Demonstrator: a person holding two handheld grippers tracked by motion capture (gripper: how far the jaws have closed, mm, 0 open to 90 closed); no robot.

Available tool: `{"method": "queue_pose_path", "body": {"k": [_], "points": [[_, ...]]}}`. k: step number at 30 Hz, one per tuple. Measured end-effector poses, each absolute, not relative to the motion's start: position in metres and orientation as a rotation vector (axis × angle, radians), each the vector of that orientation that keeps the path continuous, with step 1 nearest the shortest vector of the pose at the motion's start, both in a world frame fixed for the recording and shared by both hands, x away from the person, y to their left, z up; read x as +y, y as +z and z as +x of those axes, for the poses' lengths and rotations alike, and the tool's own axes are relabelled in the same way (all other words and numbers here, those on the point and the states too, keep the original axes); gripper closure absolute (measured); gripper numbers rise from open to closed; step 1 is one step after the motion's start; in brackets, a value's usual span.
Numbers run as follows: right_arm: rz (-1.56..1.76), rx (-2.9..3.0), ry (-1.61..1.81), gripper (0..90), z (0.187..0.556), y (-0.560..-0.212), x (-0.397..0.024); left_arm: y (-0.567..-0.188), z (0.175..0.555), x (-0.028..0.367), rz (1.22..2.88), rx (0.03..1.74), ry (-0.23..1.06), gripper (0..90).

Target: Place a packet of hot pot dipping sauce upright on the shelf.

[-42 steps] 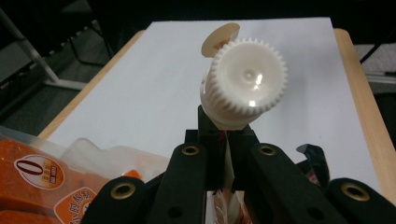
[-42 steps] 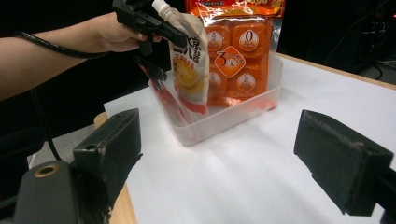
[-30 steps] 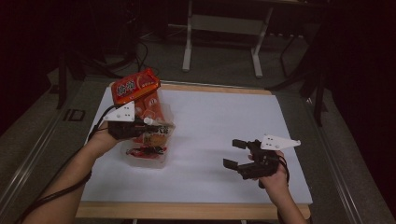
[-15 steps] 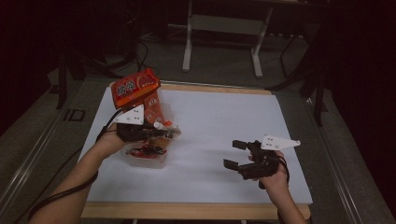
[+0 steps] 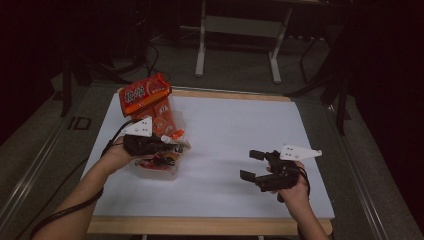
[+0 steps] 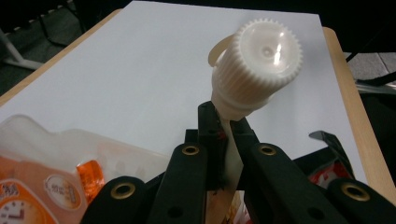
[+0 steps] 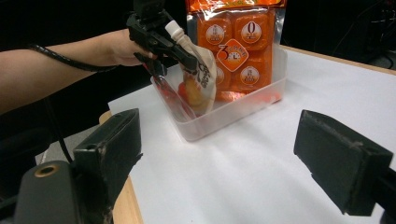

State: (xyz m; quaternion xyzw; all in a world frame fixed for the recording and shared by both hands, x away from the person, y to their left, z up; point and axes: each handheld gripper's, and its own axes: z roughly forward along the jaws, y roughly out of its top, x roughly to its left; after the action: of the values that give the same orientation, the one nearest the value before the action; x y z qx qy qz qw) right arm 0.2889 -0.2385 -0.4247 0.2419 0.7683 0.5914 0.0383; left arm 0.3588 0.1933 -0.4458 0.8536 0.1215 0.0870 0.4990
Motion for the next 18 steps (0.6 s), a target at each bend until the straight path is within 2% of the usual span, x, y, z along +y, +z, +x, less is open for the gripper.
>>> {"method": "queue_pose_path", "body": {"k": [2, 10, 16, 17, 18], "points": [[0.741, 2.357, 1.814, 14.8, 0.289, -0.425, -0.238, -0.451, 0.358, 0.198, 2.112, 0.311, 0.222, 88.4], [0.744, 2.357, 1.817, 14.8, 0.29, -0.425, -0.238, -0.465, 0.351, 0.232, 2.025, 0.42, 0.23, 86.1], [0.739, 2.367, 1.806, 14.8, 0.29, -0.425, -0.235, -0.476, 0.345, 0.243, 1.96, 0.479, 0.24, 80.3], [0.741, 2.37, 1.807, 14.8, 0.29, -0.425, -0.235, -0.477, 0.345, 0.244, 1.944, 0.487, 0.235, 74.4], [0.741, 2.37, 1.807, 14.8, 0.29, -0.425, -0.235, -0.477, 0.344, 0.245, 1.925, 0.496, 0.236, 74.4]]}}
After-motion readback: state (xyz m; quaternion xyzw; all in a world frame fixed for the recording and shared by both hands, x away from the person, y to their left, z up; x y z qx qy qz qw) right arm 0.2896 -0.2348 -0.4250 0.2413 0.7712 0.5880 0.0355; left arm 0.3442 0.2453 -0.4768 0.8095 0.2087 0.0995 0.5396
